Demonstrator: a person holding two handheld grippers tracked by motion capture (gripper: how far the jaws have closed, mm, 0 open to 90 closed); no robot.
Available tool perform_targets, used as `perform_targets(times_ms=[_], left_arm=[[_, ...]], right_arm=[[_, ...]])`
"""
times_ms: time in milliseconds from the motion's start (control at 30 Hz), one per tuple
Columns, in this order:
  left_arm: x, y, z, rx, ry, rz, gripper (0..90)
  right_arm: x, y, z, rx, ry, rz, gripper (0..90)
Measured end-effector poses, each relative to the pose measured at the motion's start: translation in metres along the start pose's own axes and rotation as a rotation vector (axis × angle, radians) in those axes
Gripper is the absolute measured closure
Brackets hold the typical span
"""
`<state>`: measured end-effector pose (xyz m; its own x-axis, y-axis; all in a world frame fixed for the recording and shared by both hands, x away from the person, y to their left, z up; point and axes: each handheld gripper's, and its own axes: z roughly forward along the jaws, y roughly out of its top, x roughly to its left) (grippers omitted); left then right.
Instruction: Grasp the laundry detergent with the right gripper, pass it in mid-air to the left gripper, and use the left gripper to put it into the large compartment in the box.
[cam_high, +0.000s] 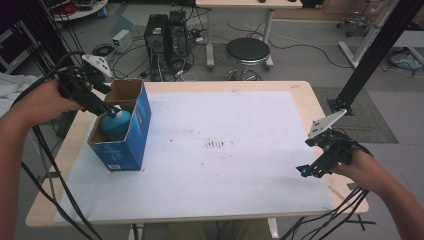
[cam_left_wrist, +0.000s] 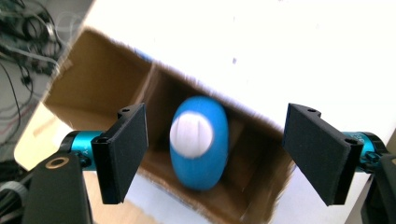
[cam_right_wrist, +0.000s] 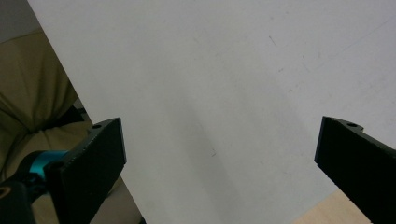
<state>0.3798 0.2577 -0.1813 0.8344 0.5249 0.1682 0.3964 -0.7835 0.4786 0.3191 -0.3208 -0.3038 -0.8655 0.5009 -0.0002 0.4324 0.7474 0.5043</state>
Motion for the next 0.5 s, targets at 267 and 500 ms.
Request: perform_targets(times_ms=[267, 500], left_arm=[[-0.024, 0.029, -0.006, -0.037, -0.033, 0.063, 22.5], [-0.040, 0.057, 0.009, -0.033, -0.075, 0.132, 22.5]], right_arm=[[0.001, 0.001, -0.005, -0.021, -0.013, 0.000, 1.0], [0.003, 0.005, -0.006, -0.031, -0.012, -0.003, 1.0]])
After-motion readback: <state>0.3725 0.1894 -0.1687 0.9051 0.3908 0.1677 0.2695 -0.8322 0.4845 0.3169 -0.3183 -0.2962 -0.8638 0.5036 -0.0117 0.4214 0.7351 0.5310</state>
